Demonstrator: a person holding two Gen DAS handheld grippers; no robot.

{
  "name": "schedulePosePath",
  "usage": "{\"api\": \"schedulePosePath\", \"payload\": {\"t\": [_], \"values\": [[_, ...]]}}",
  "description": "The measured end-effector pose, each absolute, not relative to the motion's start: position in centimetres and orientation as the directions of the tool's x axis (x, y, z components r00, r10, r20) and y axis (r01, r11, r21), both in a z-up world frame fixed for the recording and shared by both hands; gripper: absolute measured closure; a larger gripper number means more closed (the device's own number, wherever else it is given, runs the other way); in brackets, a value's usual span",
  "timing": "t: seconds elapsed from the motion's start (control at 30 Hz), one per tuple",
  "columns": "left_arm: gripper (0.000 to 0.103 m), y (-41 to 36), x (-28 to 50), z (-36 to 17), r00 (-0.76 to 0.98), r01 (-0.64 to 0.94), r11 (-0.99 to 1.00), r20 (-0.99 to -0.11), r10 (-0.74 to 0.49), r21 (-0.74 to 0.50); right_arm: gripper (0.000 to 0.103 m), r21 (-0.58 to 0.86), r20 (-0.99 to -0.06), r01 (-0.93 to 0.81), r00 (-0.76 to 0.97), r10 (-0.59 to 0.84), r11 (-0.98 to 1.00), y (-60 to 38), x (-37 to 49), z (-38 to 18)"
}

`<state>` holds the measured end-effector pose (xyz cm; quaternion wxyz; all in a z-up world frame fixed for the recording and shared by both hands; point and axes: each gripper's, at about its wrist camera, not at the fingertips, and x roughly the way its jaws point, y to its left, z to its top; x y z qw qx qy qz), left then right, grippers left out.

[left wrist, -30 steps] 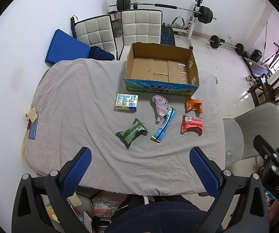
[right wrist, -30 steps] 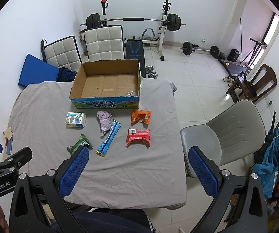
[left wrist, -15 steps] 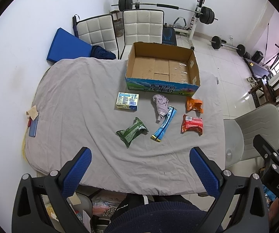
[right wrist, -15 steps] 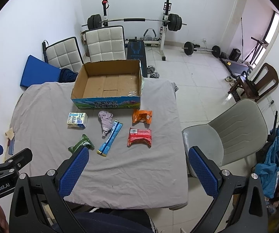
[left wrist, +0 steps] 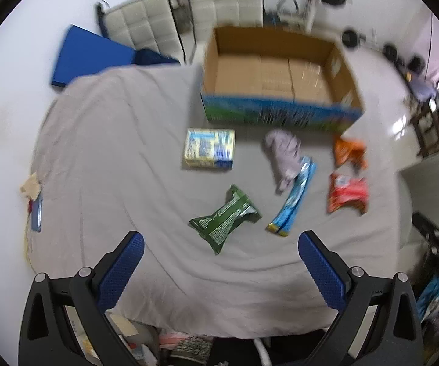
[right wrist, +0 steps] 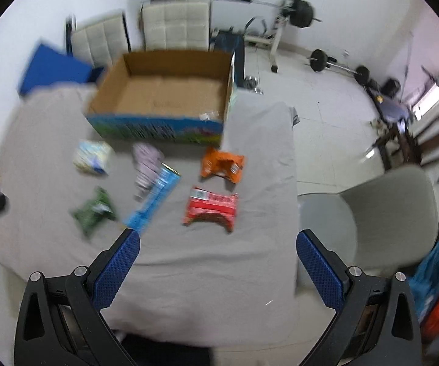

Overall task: Organize soft objects
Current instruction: 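Grasp the green snack pack with the left tool while the right tool grasps the red pack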

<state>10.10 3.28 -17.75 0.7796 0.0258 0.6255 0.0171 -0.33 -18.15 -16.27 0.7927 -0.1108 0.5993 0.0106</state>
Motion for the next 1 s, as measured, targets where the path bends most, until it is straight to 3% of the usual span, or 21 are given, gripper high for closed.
{"api": "schedulePosePath", "payload": {"t": [0.3,0.57,0.63,0.7,0.87,1.0], "values": [[0.000,1.9,13.5,-32.9,-0.028,0.123,0.987,-0.994,0.104,0.100,0.000,-0.240,-0.971,-0.501,0.136,-0.199,0.832,-17.2,5.6,-33.4],[0.000,3.0,14.2,-38.4,-0.116,0.157,0.983,-0.987,0.111,0.092,0.000,-0.196,-0.969,-0.701,0.031,-0.246,0.686,-16.3,8.0,-41.1],[0.000,3.3,13.9,-38.9,-0.119,0.156,0.984,-0.988,0.101,0.082,0.008,-0.166,-0.966,-0.716,-0.018,-0.256,0.678,-16.5,8.4,-42.8],[0.000,3.5,13.6,-39.1,-0.121,0.142,0.988,-0.990,0.076,0.059,0.009,-0.163,-0.969,-0.695,-0.022,-0.247,0.700,-16.6,8.7,-43.2],[0.001,3.8,12.7,-40.0,-0.104,0.109,0.993,-0.993,0.060,0.048,0.027,-0.093,-0.980,-0.476,-0.113,-0.166,0.874,-18.4,10.1,-42.9],[0.005,4.4,11.2,-41.0,-0.094,0.035,0.999,-0.995,0.016,0.013,0.029,0.173,-0.956,-0.168,-0.266,0.124,0.970,-20.4,10.4,-42.9]]}}
